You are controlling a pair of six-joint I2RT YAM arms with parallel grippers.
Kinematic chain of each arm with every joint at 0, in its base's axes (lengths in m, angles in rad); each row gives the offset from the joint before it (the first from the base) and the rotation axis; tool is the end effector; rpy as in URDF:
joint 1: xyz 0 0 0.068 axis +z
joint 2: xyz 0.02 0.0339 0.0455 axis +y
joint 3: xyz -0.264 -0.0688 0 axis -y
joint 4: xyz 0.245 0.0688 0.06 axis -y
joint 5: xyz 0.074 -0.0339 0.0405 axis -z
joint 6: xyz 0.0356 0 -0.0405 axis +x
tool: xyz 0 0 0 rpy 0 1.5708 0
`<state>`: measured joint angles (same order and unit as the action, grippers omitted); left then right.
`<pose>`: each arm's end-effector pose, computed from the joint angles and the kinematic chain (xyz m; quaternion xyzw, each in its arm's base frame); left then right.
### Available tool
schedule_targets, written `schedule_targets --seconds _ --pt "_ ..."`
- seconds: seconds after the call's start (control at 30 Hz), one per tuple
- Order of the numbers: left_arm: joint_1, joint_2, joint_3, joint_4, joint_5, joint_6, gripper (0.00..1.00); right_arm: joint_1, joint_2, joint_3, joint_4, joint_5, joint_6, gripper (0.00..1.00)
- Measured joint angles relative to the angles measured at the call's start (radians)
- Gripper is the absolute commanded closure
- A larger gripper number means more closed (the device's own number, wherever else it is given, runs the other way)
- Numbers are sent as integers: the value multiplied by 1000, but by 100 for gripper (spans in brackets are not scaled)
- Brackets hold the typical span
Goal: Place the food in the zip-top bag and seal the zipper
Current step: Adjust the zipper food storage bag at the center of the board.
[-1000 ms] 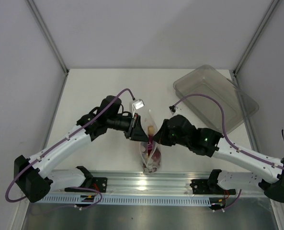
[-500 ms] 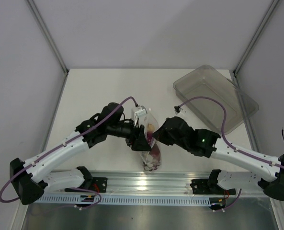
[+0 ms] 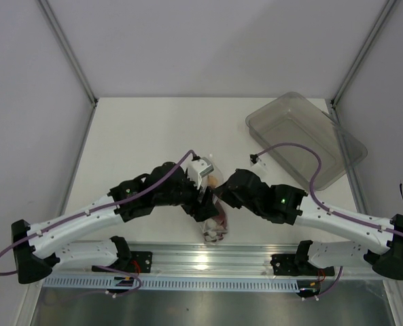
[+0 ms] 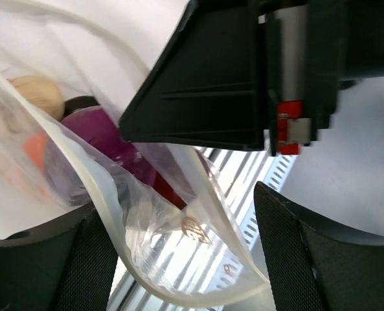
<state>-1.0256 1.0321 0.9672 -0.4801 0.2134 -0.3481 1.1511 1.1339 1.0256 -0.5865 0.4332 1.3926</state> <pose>0.1107 -0.1971 0.3277 0.3372 0.7998 -0.3811 0.3184 0.1114 0.2131 0.3178 0.1970 0.8670 0.3385 0.3080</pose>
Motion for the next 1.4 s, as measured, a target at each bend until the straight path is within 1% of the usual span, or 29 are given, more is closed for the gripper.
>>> schedule_targets --seconds 0.1,0.2,0.37,0.43,0.47,0.57,0.6,0.67,0.7,0.73,0.77,0.8,0.87,0.9,0.97,1.0,1.03,1.07,1.1,1.13,1.17,1.2,1.3,1.4 --pt "-35 1 -16 1 -101 -13 26 1 -1 0 0 4 29 100" --pt "-45 6 -36 12 -177 -31 29 2 -7 -5 2 5 56 100" --pt "-63 14 -78 48 -242 -56 35 2 -21 -12 1 14 85 99" --pt "-69 19 -82 55 -256 -67 42 2 -22 -12 1 16 94 97" --pt "-69 22 -83 57 -258 -71 48 2 -22 -12 1 16 98 97" --pt "-71 32 -83 67 -261 -81 55 2 -22 -13 2 16 101 93" --pt "-71 35 -83 71 -260 -82 62 2 -21 -14 2 16 101 91" --pt "-71 37 -83 76 -259 -89 71 2 -21 -14 8 16 101 83" --pt "-71 37 -83 76 -259 -89 79 2 -21 -14 14 15 100 79" --pt "-71 37 -83 77 -257 -91 83 2 -21 -14 20 15 98 73" --pt "-71 37 -83 79 -253 -89 88 3 -21 -14 23 15 97 70" --pt "-72 37 -83 79 -248 -85 94 3 -21 -14 26 16 93 69" --pt "-71 37 -83 79 -231 -76 100 4 -22 -14 32 16 71 60" --pt "-71 37 -83 78 -223 -71 99 5 -23 -14 34 16 53 55" --pt "-67 36 -83 77 -201 -64 99 3 -30 -13 35 16 -3 41" --pt "-62 34 -83 76 -187 -60 99 2 -35 -13 35 15 -27 37" --pt "-56 32 -83 75 -172 -59 99 -6 -42 -13 32 9 -66 27" --pt "-47 27 -83 74 -154 -55 99 -17 -49 -8 24 0 -108 23" --pt "-37 22 -83 73 -134 -48 99 -34 -54 2 11 -11 -159 18" --pt "-27 16 -84 71 -110 -41 100 -57 -60 15 3 -24 -208 9" --pt "-16 9 -84 70 -82 -34 99 -86 -67 31 -8 -37 -253 7" --pt "-5 3 -84 68 -55 -26 99 -120 -78 45 -19 -55 -307 1" --pt "26 -16 -84 60 55 7 99 -249 -150 53 -37 -140 -478 1" --pt "45 -35 -84 46 175 48 100 -389 -237 44 -34 -243 -609 1"
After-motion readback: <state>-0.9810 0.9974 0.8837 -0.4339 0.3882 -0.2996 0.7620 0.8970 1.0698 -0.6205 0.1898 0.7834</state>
